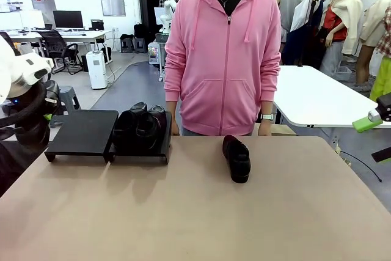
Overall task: Organize the shoes by placing them on the stand.
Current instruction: Place the Shoe from the middle of the table onto the Shoes Stand.
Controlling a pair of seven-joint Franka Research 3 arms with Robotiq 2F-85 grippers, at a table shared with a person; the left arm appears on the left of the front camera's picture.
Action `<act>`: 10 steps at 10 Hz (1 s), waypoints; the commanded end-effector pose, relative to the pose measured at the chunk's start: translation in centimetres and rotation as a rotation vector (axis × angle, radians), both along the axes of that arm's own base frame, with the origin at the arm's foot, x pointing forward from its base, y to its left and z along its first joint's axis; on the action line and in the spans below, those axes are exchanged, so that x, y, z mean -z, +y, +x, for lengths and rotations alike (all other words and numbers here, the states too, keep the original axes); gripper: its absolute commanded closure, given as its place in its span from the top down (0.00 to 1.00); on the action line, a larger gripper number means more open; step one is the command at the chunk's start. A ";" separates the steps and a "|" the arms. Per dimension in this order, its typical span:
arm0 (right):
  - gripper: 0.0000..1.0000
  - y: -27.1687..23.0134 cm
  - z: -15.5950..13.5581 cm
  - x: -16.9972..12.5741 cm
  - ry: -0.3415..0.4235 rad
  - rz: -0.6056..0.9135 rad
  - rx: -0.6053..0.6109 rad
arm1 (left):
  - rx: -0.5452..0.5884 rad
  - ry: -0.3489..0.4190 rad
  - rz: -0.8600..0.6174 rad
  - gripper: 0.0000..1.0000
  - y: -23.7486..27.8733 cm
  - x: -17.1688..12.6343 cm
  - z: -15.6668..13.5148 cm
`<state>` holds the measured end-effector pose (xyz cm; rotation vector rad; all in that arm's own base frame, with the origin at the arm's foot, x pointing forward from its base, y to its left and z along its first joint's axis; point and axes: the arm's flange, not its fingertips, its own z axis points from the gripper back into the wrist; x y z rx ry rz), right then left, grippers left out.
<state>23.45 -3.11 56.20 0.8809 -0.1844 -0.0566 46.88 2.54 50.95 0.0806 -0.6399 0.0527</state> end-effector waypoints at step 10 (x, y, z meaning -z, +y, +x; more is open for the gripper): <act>1.00 0.1 0.0 -0.5 -0.005 0.019 -0.003 | -0.030 0.017 0.162 0.00 -2.4 4.5 15.7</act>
